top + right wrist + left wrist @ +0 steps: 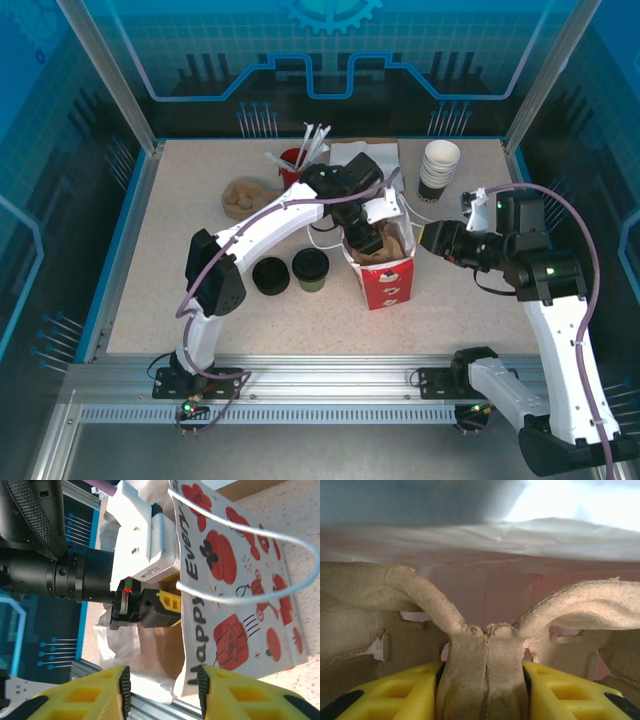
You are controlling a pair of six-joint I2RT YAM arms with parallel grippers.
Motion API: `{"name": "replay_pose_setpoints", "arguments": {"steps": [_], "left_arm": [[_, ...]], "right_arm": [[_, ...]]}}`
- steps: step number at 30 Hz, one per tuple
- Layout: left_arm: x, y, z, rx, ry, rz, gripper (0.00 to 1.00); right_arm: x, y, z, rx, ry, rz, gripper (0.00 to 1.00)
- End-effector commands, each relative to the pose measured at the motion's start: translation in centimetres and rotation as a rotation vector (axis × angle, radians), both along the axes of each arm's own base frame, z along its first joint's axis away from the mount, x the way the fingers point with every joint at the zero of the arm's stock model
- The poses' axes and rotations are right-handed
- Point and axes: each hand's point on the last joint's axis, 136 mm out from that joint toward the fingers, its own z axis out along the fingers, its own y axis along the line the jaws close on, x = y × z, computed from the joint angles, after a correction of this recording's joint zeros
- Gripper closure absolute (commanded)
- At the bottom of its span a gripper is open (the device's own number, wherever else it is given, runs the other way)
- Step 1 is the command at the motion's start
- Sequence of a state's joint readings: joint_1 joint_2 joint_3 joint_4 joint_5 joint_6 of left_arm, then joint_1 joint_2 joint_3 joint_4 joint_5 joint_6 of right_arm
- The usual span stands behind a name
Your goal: Pack the takeout coffee
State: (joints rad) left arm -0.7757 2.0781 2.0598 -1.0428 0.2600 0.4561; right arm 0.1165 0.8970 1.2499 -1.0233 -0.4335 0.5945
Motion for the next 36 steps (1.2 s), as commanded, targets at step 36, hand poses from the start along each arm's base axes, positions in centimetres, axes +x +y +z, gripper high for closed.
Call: {"name": "replay_pose_setpoints", "arguments": {"steps": [36], "left_arm": [[-1.6,-1.8,-3.0,0.110,-0.059,-0.216,0.56]], "right_arm": [[4.0,-0.2,-5.6,-0.196,0.031,0.064,0.88]]}}
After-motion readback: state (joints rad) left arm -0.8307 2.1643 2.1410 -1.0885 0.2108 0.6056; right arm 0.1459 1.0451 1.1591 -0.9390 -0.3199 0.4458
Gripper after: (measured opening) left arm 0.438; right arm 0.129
